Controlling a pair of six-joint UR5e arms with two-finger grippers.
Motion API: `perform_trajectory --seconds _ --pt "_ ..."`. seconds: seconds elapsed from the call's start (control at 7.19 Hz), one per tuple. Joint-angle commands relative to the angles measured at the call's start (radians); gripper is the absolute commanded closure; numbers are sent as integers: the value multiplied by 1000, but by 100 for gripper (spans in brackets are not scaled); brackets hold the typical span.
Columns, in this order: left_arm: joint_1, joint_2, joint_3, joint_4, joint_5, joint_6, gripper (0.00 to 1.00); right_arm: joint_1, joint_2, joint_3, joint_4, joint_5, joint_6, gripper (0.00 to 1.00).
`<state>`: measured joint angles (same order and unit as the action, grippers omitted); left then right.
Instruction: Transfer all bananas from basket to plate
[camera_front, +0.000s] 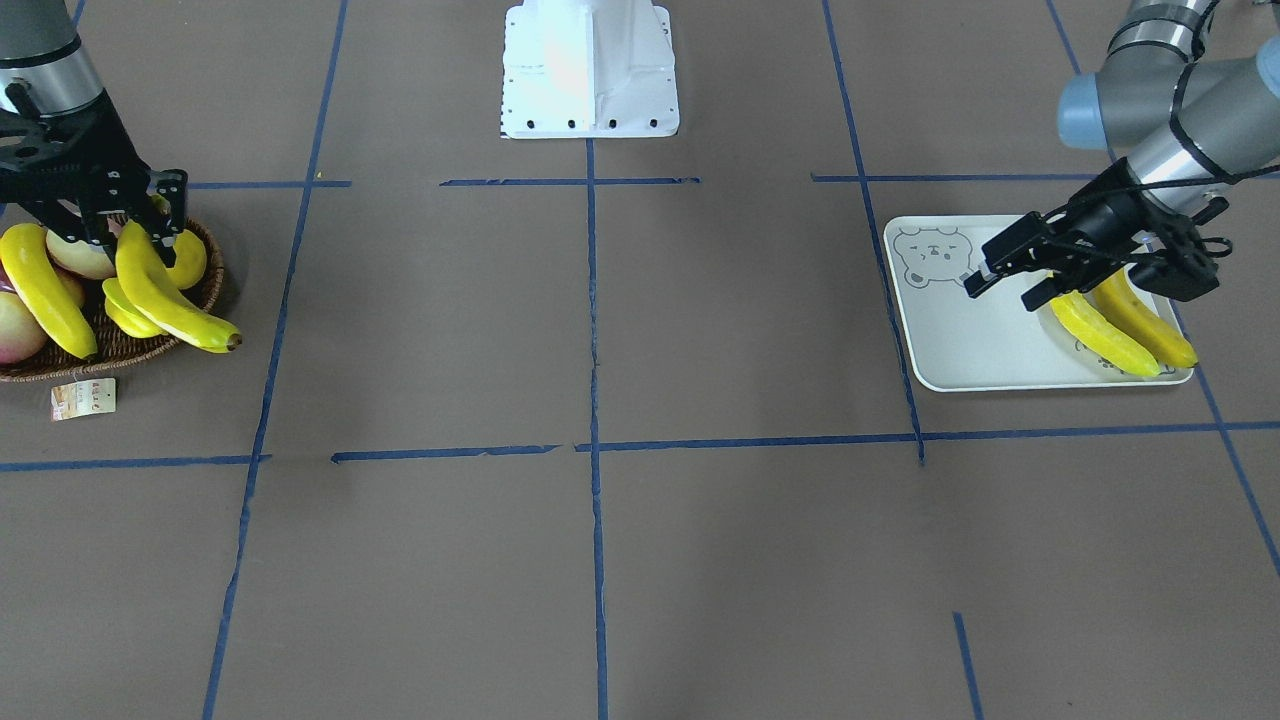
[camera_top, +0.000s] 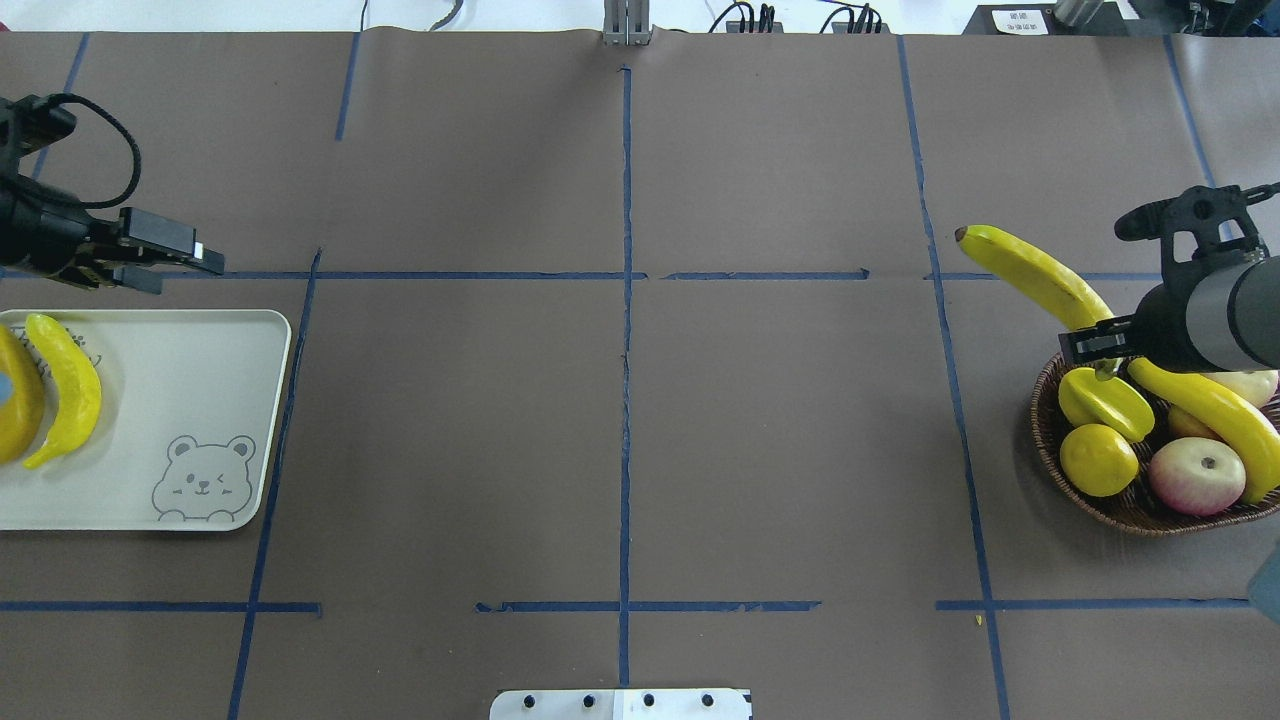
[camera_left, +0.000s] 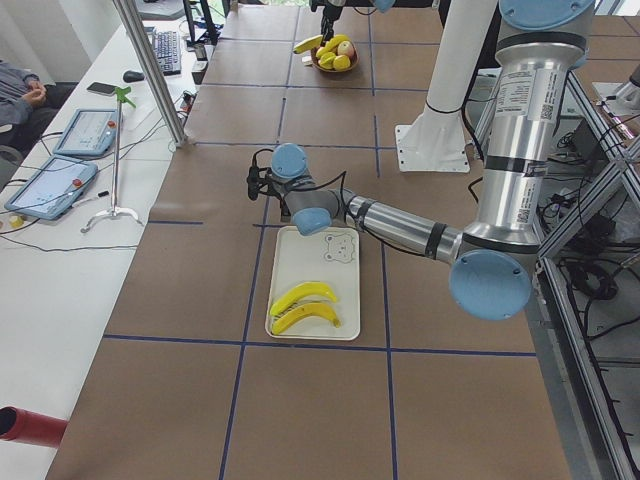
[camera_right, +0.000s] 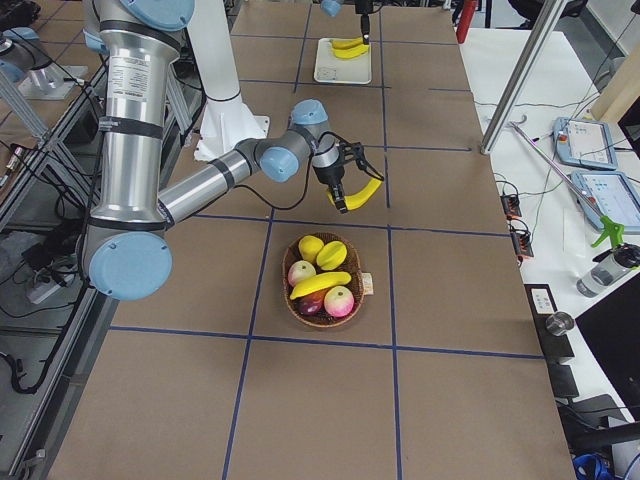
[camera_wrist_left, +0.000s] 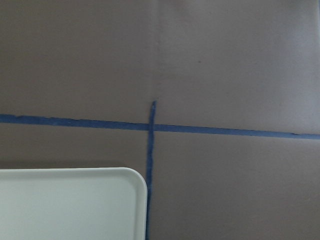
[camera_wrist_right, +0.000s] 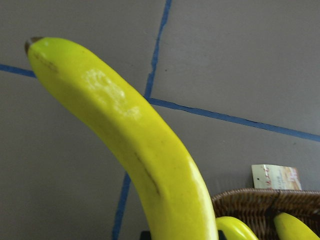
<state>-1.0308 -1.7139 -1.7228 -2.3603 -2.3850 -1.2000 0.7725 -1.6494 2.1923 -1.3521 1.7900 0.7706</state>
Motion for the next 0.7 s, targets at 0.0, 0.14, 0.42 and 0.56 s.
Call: perform_trajectory --seconds 0.0,0.14,0.42,0.56 --pt "55 -102 2 12 7 -220 0 -82 98 -2 -34 -56 -10 97" --pt "60 -133 2 30 9 -295 0 -134 167 -3 -100 -125 -5 97" --pt "113 -257 0 247 44 -432 0 -256 409 -11 -380 -228 138 97" --pt "148 -309 0 335 117 -466 0 -313 531 -28 -533 -300 188 97"
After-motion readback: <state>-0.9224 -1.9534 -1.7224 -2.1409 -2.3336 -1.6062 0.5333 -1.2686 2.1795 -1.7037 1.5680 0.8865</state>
